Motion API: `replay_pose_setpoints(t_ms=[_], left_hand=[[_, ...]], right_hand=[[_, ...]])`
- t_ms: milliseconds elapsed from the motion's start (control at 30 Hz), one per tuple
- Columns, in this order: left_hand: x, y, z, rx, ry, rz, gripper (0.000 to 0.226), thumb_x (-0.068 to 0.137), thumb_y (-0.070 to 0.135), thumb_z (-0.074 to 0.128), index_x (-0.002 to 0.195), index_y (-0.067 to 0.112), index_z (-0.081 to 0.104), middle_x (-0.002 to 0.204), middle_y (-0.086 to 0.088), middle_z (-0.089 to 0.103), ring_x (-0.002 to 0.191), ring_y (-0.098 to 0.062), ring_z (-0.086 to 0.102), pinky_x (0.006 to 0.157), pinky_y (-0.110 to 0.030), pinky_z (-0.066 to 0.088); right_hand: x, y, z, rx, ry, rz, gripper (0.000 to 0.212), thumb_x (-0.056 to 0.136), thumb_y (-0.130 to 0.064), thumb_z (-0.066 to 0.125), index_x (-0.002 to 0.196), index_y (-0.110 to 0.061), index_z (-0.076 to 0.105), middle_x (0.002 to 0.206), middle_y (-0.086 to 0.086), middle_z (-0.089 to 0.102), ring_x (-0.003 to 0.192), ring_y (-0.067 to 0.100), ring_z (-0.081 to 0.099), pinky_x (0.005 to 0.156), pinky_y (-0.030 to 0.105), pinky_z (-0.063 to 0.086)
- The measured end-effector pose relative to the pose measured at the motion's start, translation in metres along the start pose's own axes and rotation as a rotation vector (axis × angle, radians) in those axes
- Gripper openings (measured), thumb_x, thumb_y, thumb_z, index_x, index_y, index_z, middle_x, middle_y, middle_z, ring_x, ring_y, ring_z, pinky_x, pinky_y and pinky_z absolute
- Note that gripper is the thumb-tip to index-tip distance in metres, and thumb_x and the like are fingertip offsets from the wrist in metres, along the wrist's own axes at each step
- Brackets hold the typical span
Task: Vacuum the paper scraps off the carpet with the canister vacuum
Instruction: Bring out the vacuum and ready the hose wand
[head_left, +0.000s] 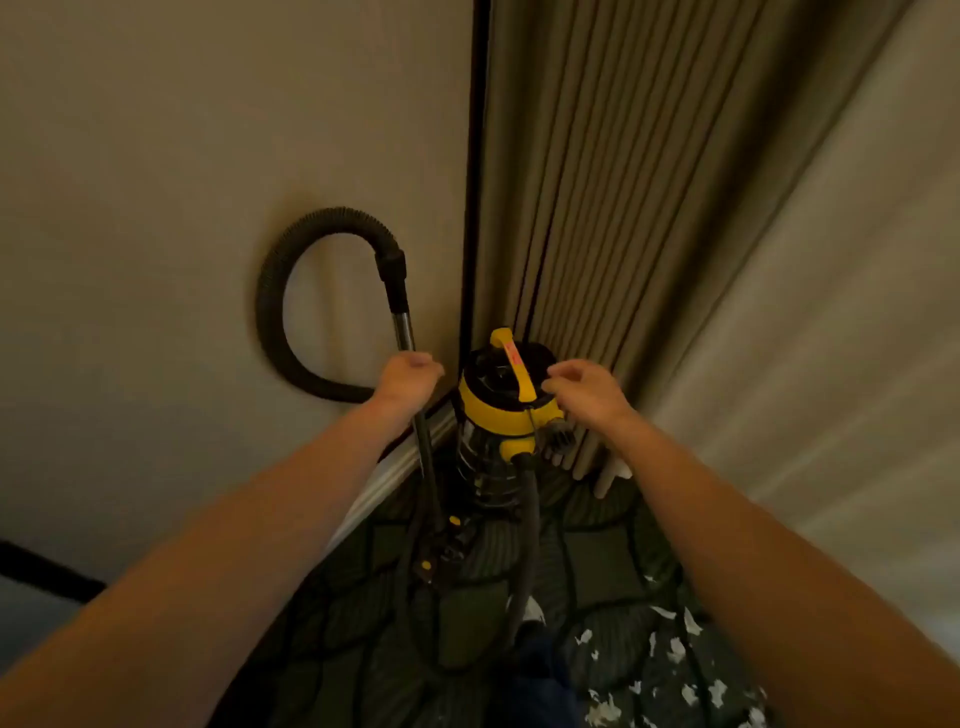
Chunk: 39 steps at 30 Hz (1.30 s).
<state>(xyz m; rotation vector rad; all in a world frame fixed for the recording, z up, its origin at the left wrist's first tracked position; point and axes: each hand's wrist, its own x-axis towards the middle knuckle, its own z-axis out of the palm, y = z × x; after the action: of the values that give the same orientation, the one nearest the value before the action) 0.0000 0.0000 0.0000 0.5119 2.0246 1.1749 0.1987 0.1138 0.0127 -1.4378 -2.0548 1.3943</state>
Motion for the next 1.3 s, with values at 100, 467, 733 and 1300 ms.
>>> replay_pose_setpoints(t_ms=[100,467,733,1300], left_hand=[[0.042,0.011,0.02,0.001,0.067,-0.083,0.05,0.095,0.019,0.057,0.137,-0.004,0.046,0.117,-0.018,0.06,0.108,-0.028,0.057,0.09,-0.034,0.042],[0.151,0.015,0.081,-0.239,0.494,-0.417,0.076,0.09,0.015,0.064,0.149,0.0,0.018,0.141,-0.019,0.043,0.128,-0.033,0.046,0.103,-0.035,0.041],[0.197,-0.015,0.115,-0.198,0.612,-0.476,0.058,0.09,0.014,0.063,0.139,0.004,0.035,0.128,-0.015,0.047,0.114,-0.03,0.053,0.081,-0.026,0.042],[0.258,-0.064,0.134,-0.196,0.616,-0.435,0.036,0.092,0.017,0.062,0.115,0.015,0.034,0.092,0.006,0.047,0.075,-0.003,0.051,0.063,-0.016,0.041]], right_hand=[[0.07,0.002,-0.007,-0.035,-0.074,0.022,0.031,0.093,-0.016,0.062,0.123,-0.01,0.059,0.102,0.005,0.06,0.084,0.016,0.056,0.066,0.03,0.045],[0.246,0.035,0.017,-0.127,-0.297,0.128,0.039,0.092,-0.015,0.061,0.13,-0.01,0.058,0.097,0.004,0.061,0.081,0.02,0.058,0.069,0.029,0.044],[0.296,0.079,0.058,-0.184,-0.261,0.193,0.052,0.088,-0.024,0.062,0.139,-0.017,0.05,0.14,0.012,0.042,0.117,0.036,0.055,0.1,0.05,0.048],[0.354,0.139,0.096,-0.116,-0.232,0.452,0.046,0.088,-0.015,0.06,0.132,-0.008,0.048,0.115,0.015,0.059,0.103,0.035,0.059,0.096,0.051,0.049]])
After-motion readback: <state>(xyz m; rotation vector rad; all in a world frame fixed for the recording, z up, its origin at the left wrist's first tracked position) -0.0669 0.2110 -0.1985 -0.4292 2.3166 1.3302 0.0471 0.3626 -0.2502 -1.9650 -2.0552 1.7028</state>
